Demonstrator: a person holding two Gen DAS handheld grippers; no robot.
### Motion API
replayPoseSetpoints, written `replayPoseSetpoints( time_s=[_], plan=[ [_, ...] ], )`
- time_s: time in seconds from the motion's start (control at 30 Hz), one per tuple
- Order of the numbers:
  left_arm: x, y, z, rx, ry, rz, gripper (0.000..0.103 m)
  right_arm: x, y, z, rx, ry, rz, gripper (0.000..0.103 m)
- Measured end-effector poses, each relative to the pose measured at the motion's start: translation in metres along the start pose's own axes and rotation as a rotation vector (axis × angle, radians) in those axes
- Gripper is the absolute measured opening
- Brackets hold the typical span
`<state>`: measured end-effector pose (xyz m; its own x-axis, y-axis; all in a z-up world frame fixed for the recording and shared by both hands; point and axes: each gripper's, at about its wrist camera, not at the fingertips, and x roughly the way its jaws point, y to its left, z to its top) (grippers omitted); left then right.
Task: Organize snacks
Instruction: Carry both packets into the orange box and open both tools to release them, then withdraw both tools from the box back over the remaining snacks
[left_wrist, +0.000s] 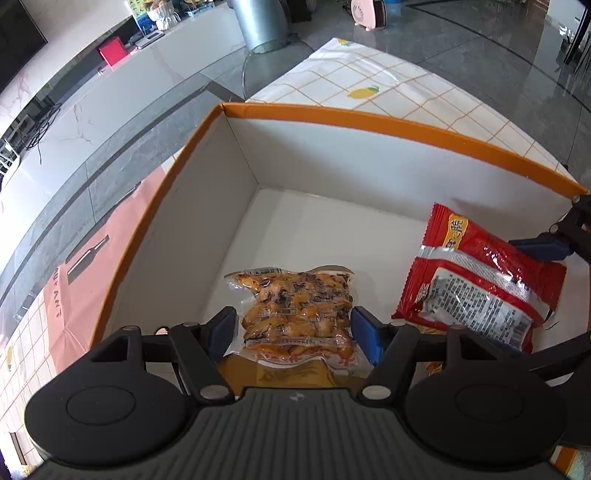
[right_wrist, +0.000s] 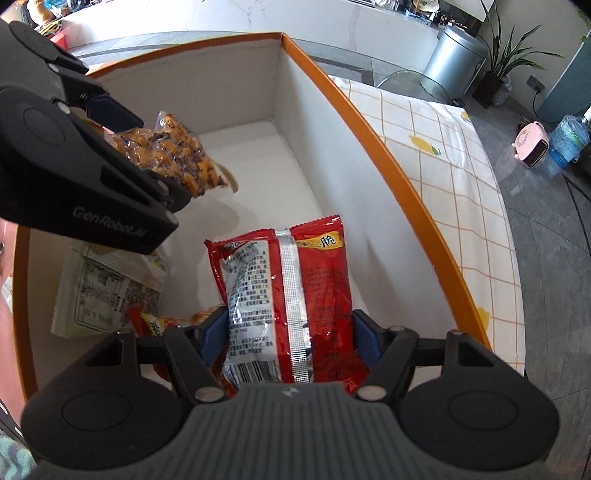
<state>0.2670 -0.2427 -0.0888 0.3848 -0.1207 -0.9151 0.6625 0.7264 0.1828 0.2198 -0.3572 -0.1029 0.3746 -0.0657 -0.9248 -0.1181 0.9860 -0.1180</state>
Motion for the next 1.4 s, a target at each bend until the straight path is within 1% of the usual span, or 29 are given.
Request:
replayPoseSetpoints(
  time_s=[0.13, 0.2, 0.23, 0.33, 0.43, 0.5, 0.63, 0.67, 0.7, 0.83, 0.9, 0.97, 1.03, 1.13, 1.2, 1.3, 1.4],
  plan=[
    [0.002, -0.002, -0.001, 0.003, 0.007, 0.005, 0.079, 0.003, -0.002, 0.002, 0.008, 0.017, -0.001, 0.069],
    [0.001, -0.002, -0.001, 0.003, 0.002, 0.013, 0.082, 0.003, 0.001, 0.003, 0.003, 0.021, -0.008, 0.069],
    [0.001, -0.003, -0.001, 0.007, -0.004, 0.019, 0.081, 0.002, 0.004, 0.005, 0.000, 0.022, -0.014, 0.069],
    [-0.004, -0.005, -0.001, 0.023, -0.030, 0.051, 0.082, 0.000, 0.007, 0.005, -0.009, 0.024, -0.025, 0.072],
    [-0.012, -0.005, -0.001, 0.018, -0.053, 0.053, 0.085, -0.002, 0.008, 0.004, -0.010, 0.028, -0.036, 0.072],
    [-0.018, -0.003, -0.002, 0.003, -0.071, 0.055, 0.085, -0.006, 0.008, 0.003, -0.010, 0.022, -0.054, 0.080],
    [-0.034, -0.002, -0.007, -0.011, -0.114, 0.063, 0.085, -0.020, 0.012, 0.001, -0.018, -0.002, -0.087, 0.082],
    [-0.039, -0.003, -0.009, -0.014, -0.126, 0.067, 0.085, -0.024, 0.013, 0.000, -0.017, -0.009, -0.093, 0.084],
    [-0.044, -0.003, -0.010, -0.018, -0.138, 0.071, 0.085, -0.029, 0.014, -0.001, -0.016, -0.019, -0.101, 0.086],
    [-0.067, -0.003, -0.018, -0.054, -0.183, 0.074, 0.085, -0.048, 0.017, -0.007, -0.006, -0.060, -0.150, 0.089],
    [-0.079, -0.003, -0.024, -0.071, -0.210, 0.073, 0.085, -0.059, 0.019, -0.011, 0.010, -0.087, -0.170, 0.090],
    [-0.093, -0.005, -0.032, -0.087, -0.235, 0.076, 0.085, -0.069, 0.021, -0.016, 0.033, -0.116, -0.172, 0.090],
    [-0.107, -0.005, -0.042, -0.102, -0.258, 0.078, 0.085, -0.082, 0.024, -0.023, 0.062, -0.147, -0.163, 0.090],
    [-0.124, -0.004, -0.056, -0.134, -0.274, 0.090, 0.085, -0.099, 0.029, -0.033, 0.108, -0.201, -0.132, 0.090],
    [-0.135, -0.003, -0.068, -0.162, -0.282, 0.095, 0.085, -0.111, 0.037, -0.042, 0.140, -0.239, -0.107, 0.095],
    [-0.150, 0.000, -0.089, -0.212, -0.292, 0.112, 0.085, -0.127, 0.050, -0.054, 0.178, -0.295, -0.078, 0.095],
    [-0.161, 0.003, -0.110, -0.255, -0.292, 0.098, 0.085, -0.140, 0.065, -0.067, 0.217, -0.341, -0.054, 0.095]
  ],
)
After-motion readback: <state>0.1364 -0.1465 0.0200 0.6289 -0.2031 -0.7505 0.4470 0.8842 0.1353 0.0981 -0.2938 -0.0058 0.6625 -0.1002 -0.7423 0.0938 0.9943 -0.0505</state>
